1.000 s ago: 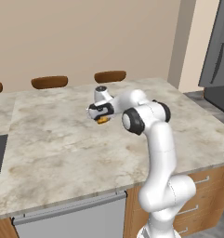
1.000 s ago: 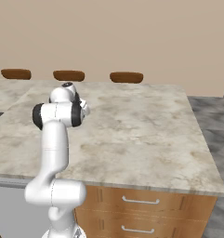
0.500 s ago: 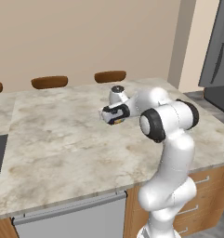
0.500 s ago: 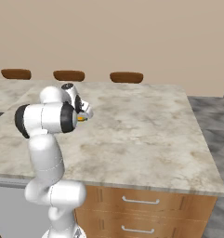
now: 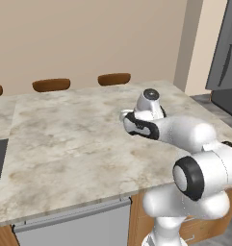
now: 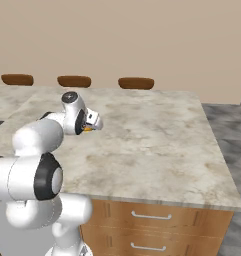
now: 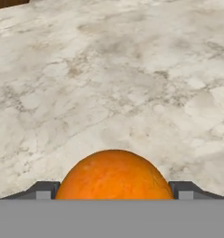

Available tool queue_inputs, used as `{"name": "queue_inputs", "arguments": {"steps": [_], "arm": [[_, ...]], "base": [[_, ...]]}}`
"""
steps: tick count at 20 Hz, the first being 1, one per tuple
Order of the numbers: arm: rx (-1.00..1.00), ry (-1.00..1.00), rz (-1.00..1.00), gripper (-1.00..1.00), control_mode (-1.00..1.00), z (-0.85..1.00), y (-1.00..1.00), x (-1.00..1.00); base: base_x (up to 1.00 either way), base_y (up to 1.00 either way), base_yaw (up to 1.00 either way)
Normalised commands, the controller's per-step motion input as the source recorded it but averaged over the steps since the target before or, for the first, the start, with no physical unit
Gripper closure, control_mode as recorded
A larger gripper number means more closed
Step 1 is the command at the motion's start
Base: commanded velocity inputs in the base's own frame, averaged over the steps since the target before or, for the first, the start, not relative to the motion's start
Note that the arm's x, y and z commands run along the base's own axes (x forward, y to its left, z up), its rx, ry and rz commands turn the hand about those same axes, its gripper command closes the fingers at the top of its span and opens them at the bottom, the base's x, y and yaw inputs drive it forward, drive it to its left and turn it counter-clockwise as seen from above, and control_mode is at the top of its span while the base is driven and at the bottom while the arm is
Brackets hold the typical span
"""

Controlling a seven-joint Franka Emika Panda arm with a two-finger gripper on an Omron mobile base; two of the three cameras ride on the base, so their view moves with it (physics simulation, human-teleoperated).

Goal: Place the beer on the top shelf of the fridge to keep it out of children's reach, and place the pear and orange on lower shelves for easy access.

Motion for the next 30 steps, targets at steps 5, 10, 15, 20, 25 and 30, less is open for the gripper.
{"name": "queue_inputs", "arguments": {"steps": [5,10,15,20,25,30], "arm": [[0.01,0.00,0.00,1.00,-1.00,0.99,-0.45,-1.00],[0.00,0.00,0.00,1.00,-1.00,0.63,-0.31,-1.00],[0.00,-0.04,0.00,1.00,-1.00,0.27,-0.12,-1.00],[0.00,-0.01,0.00,1.00,-1.00,0.65,0.00,-1.00],[0.00,0.00,0.00,1.00,1.00,0.55,0.00,-0.80],[0.00,0.00,0.00,1.00,1.00,0.00,0.00,0.00]], "base": [[0.00,0.00,0.00],[0.00,0.00,0.00],[0.00,0.00,0.00],[0.00,0.00,0.00],[-0.20,-0.03,0.00],[-1.00,-0.43,-0.02]]}}
